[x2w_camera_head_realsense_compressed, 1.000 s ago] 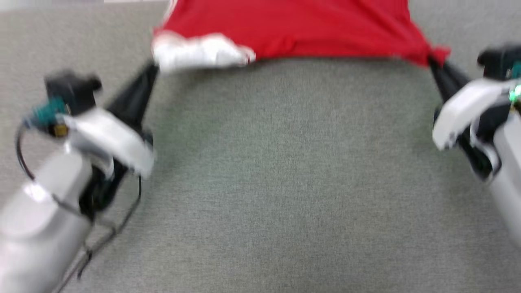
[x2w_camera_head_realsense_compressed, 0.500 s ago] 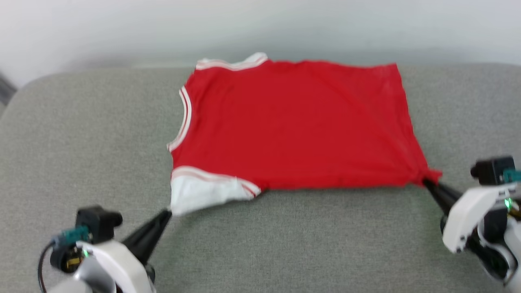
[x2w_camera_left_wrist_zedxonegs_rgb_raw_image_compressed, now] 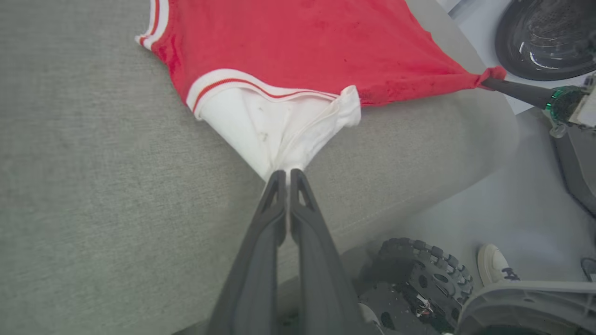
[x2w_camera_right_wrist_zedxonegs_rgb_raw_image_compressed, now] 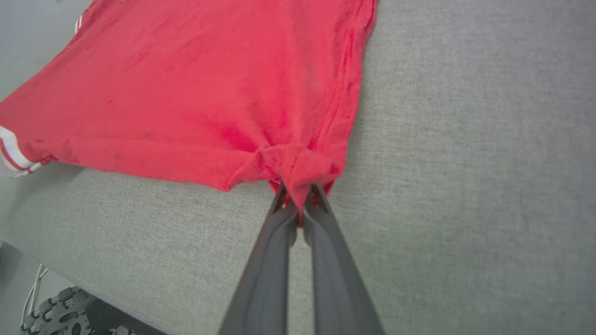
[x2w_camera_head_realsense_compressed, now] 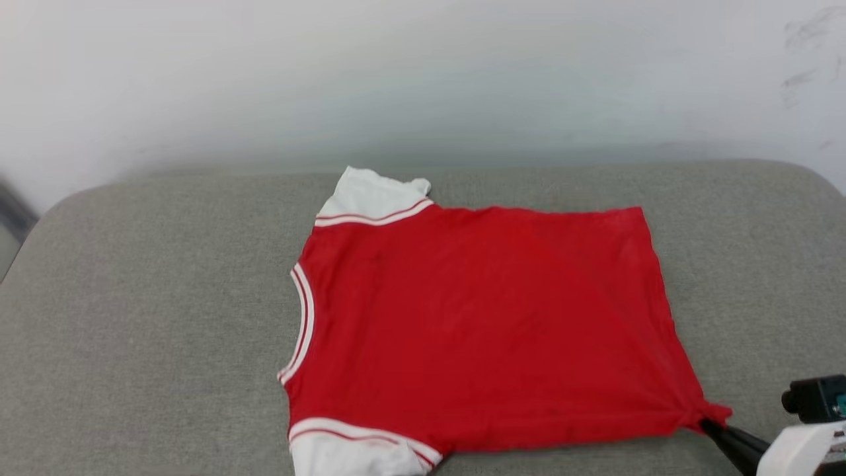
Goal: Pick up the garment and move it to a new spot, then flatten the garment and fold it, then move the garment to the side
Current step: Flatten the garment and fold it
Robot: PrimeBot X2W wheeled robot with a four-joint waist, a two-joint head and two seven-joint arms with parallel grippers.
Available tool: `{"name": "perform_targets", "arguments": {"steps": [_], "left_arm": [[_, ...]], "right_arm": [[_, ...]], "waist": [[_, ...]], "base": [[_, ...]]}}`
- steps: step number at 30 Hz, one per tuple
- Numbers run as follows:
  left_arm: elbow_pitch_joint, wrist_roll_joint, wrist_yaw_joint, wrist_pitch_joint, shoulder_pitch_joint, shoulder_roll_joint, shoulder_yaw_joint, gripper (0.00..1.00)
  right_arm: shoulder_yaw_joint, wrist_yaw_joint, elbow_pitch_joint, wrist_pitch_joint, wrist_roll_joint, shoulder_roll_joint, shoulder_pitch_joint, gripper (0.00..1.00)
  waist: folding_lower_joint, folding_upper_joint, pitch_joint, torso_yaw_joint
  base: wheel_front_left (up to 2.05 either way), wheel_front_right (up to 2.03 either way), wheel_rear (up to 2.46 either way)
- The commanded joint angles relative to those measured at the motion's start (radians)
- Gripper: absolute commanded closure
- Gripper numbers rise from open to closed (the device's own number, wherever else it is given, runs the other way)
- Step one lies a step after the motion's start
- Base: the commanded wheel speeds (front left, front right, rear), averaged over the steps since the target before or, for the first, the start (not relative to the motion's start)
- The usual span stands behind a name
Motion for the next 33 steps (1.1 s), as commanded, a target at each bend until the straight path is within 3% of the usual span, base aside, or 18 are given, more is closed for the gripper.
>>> {"name": "perform_targets", "arguments": {"steps": [1, 3, 15, 25, 33], "left_arm": [[-0.035, -0.011, -0.015, -0.002, 0.026, 0.015, -0.010, 1.00], [-0.056, -0.004, -0.011, -0.006, 0.046, 0.046, -0.010, 1.00], [-0.036, 0.031, -0.022, -0.062, -0.041, 0.060, 0.063, 1.00], [0.013, 0.072, -0.075, -0.034, -0.213, 0.064, 0.130, 1.00], [0.118, 0.098, -0.132, 0.020, -0.379, 0.025, 0.154, 1.00]], "right_arm": [[-0.020, 0.000, -0.023, 0.004, -0.010, -0.018, 0.042, 1.00], [-0.053, 0.000, -0.073, 0.022, -0.028, -0.006, 0.103, 1.00], [-0.160, 0.000, -0.191, 0.094, -0.054, 0.025, 0.126, 1.00], [-0.191, 0.000, -0.240, 0.140, -0.119, 0.061, -0.002, 1.00], [-0.170, 0.000, -0.173, 0.189, -0.210, 0.107, -0.158, 1.00]], "waist": [[0.0003, -0.0001, -0.009, -0.010], [0.0003, -0.0001, -0.008, -0.018], [0.0003, -0.0001, 0.026, -0.049], [0.0003, -0.0001, 0.161, -0.073], [0.0003, -0.0001, 0.277, -0.078]], "base": [[0.00, 0.00, 0.00], [0.00, 0.00, 0.00], [0.00, 0.00, 0.00], [0.00, 0.00, 0.00], [0.00, 0.00, 0.00]]}}
